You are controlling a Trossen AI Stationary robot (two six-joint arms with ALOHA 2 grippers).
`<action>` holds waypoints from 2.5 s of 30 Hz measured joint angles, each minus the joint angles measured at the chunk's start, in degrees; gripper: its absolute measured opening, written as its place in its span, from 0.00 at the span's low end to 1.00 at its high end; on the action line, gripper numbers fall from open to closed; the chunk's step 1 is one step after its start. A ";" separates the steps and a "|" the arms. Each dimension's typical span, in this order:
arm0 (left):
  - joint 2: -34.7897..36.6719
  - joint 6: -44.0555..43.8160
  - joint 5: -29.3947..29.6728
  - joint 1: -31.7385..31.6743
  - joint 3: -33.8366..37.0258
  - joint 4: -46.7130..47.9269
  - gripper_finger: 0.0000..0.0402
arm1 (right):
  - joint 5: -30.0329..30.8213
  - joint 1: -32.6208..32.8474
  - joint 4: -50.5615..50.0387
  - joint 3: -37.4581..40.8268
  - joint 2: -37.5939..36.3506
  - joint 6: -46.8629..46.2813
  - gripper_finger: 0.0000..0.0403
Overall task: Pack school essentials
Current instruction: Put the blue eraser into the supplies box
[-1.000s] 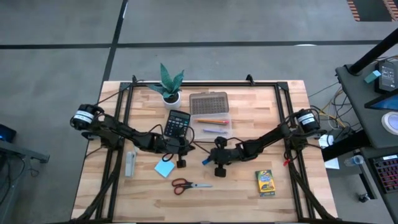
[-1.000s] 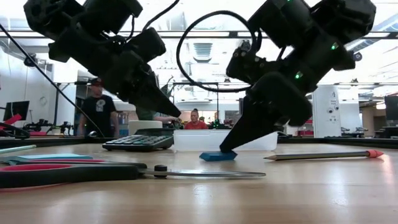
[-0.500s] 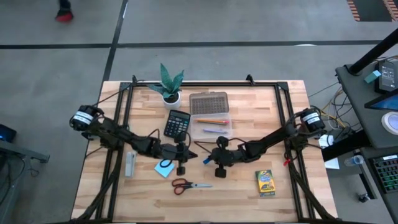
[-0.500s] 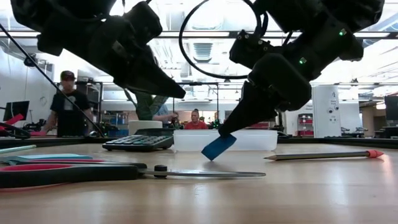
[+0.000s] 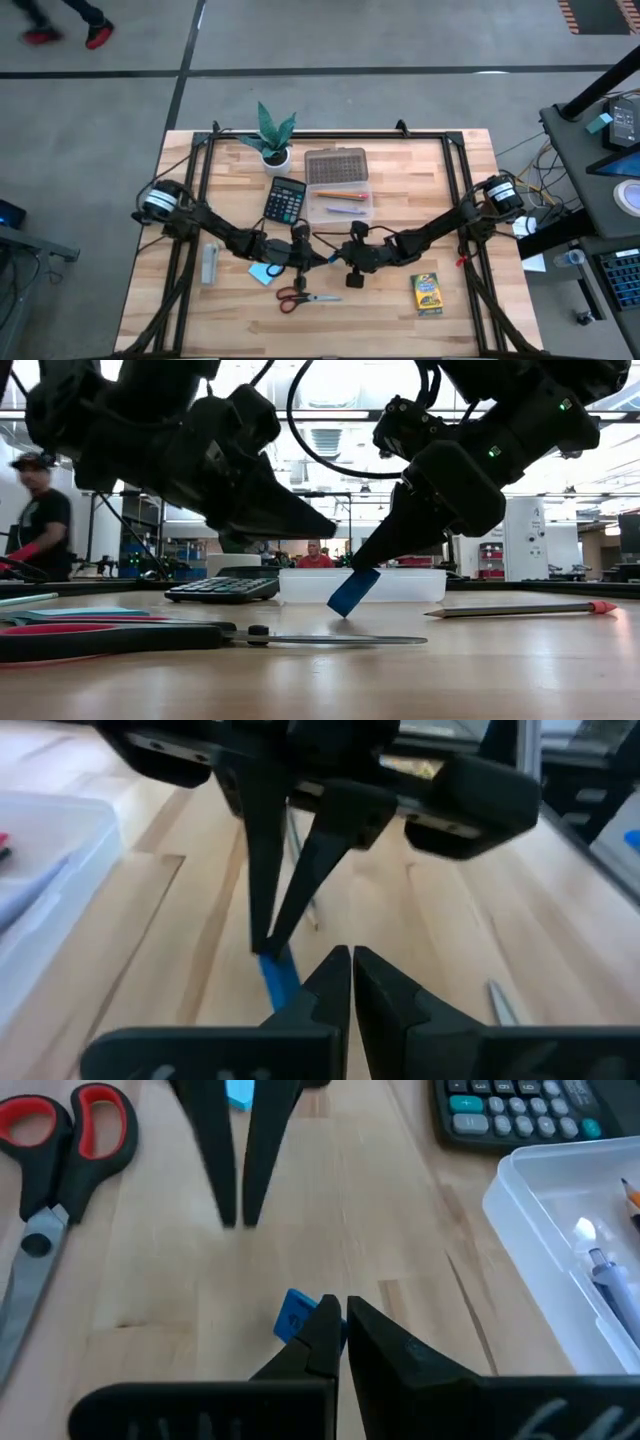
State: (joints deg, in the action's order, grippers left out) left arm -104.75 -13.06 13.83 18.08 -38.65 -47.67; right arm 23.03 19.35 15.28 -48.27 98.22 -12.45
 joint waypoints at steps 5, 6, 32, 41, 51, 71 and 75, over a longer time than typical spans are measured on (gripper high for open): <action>-1.05 -3.98 -0.09 -0.74 0.53 -1.09 0.02 | 0.17 0.15 -0.01 0.00 0.06 0.30 0.02; -1.05 -4.71 -0.13 -0.89 0.72 -0.81 0.03 | 0.16 0.17 0.01 0.00 0.06 0.32 0.02; -9.00 -10.84 -1.06 -3.15 -4.28 -0.90 0.44 | 0.17 0.15 0.03 0.00 0.08 1.09 0.02; -11.78 -11.63 -4.90 -4.11 -6.95 -1.20 0.36 | 0.17 0.15 0.03 0.00 0.10 1.09 0.02; -11.45 -11.70 -4.87 -4.15 -6.76 -0.74 0.03 | -3.94 0.22 0.86 -0.11 -0.90 2.62 0.07; 10.36 4.92 -2.93 -15.45 -9.30 22.41 0.01 | 9.41 0.11 -13.35 1.25 -25.33 6.47 0.41; 10.98 10.39 -2.86 -20.75 -9.17 24.83 0.01 | 11.22 0.11 -12.79 1.77 -27.09 6.59 0.38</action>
State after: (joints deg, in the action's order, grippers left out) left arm -93.77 -2.66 10.96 -2.67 -47.83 -22.84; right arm 34.25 19.46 2.49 -46.50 71.13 -5.86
